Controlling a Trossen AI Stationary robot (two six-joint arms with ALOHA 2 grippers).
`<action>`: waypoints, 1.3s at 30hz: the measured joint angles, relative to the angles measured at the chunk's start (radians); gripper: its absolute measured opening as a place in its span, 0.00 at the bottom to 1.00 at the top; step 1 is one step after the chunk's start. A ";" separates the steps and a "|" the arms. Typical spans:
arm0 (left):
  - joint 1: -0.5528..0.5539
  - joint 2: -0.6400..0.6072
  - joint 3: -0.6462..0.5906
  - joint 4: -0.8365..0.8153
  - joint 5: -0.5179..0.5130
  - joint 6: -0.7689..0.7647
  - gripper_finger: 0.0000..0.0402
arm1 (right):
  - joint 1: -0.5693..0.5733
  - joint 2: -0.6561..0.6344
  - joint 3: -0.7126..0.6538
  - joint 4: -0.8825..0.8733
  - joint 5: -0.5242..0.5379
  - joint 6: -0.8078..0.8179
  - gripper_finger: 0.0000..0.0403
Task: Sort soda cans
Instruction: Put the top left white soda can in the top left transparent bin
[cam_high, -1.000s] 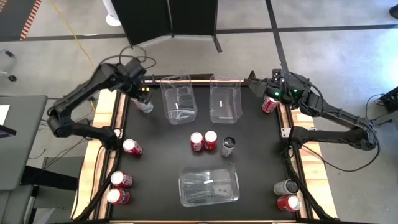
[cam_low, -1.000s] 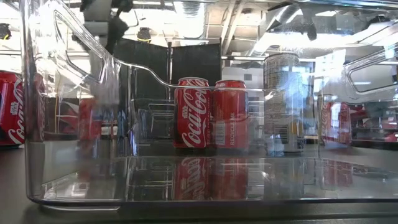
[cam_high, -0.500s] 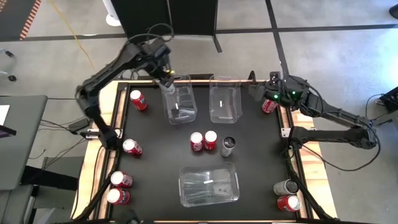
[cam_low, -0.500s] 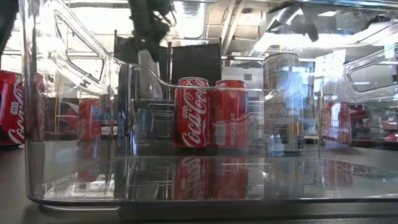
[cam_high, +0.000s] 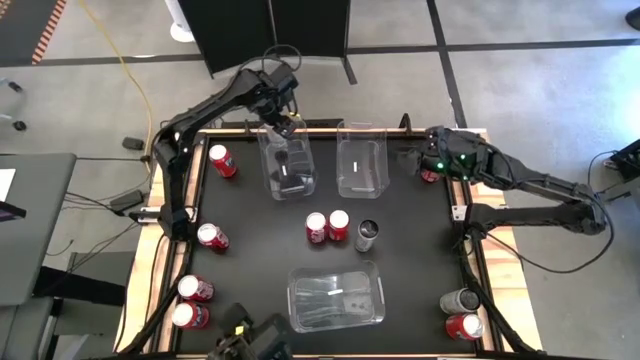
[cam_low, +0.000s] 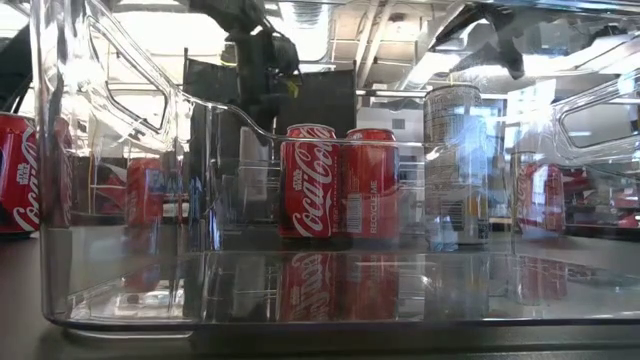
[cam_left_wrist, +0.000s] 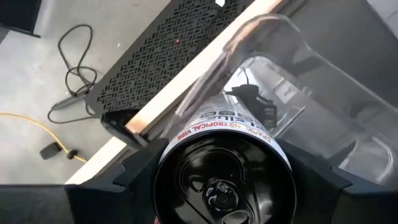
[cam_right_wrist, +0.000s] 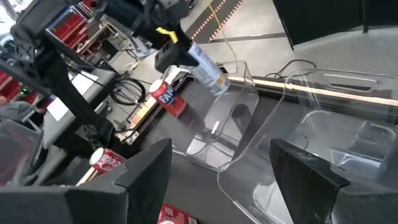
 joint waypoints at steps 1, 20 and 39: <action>0.008 0.001 -0.013 0.012 0.004 -0.001 0.63 | 0.007 0.000 0.000 -0.008 0.015 -0.001 0.72; 0.011 -0.004 -0.194 0.137 0.011 -0.027 0.74 | 0.032 0.000 0.000 -0.042 0.107 -0.023 0.72; 0.001 -0.183 -0.197 0.221 0.001 0.058 0.88 | -0.085 0.000 0.000 0.037 0.272 -0.096 0.75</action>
